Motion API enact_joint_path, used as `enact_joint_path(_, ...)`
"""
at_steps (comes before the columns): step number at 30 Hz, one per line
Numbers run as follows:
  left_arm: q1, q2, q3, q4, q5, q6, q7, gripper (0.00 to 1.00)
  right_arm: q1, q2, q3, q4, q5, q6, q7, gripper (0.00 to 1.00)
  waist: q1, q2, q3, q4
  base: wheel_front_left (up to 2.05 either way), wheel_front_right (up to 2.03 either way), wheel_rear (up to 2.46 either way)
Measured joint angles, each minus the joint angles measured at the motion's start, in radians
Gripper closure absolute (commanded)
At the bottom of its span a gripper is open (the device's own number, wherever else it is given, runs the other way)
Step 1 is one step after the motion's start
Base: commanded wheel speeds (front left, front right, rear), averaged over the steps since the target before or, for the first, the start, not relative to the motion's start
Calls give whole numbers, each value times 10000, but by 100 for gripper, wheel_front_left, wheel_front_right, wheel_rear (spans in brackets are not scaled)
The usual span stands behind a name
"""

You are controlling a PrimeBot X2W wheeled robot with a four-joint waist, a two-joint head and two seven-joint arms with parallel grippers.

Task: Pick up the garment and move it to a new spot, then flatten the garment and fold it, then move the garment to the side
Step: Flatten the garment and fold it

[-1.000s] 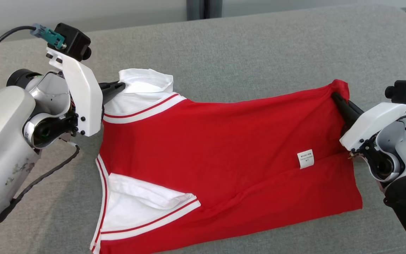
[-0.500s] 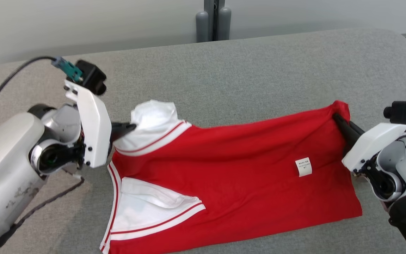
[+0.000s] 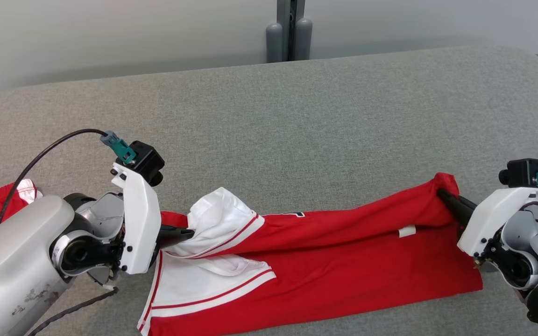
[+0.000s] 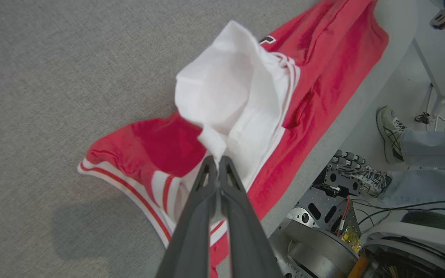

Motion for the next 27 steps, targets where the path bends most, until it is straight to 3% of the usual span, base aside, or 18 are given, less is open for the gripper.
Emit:
enact_joint_path(20, 422, -142, -360, -215, -750, 115, 982, 100, -123, -359, 485, 280, -27, 2, 1582, 100, 0, 0, 0, 21, 0, 0, 0)
enact_joint_path(21, 431, -163, -384, -194, -786, 115, 1060, 85, -149, -370, 487, 295, -38, 2, 1641, 67, 0, 0, -10, 16, 0, 0, 0)
enact_joint_path(22, 442, -176, -414, -182, -834, 115, 1124, 35, -168, -372, 489, 303, -50, 2, 1705, 33, 0, 0, -23, 11, 0, 0, 0)
enact_joint_path(23, 470, -182, -435, -176, -846, 115, 1193, 0, -171, -372, 491, 301, -56, 2, 1739, 0, 0, 0, -43, 4, 0, 0, 0)
enact_joint_path(27, 580, -157, -460, -159, -928, 117, 1237, 0, -170, -453, 449, 293, -134, 2, 1778, 0, 0, 0, -166, -12, 0, 0, 0)
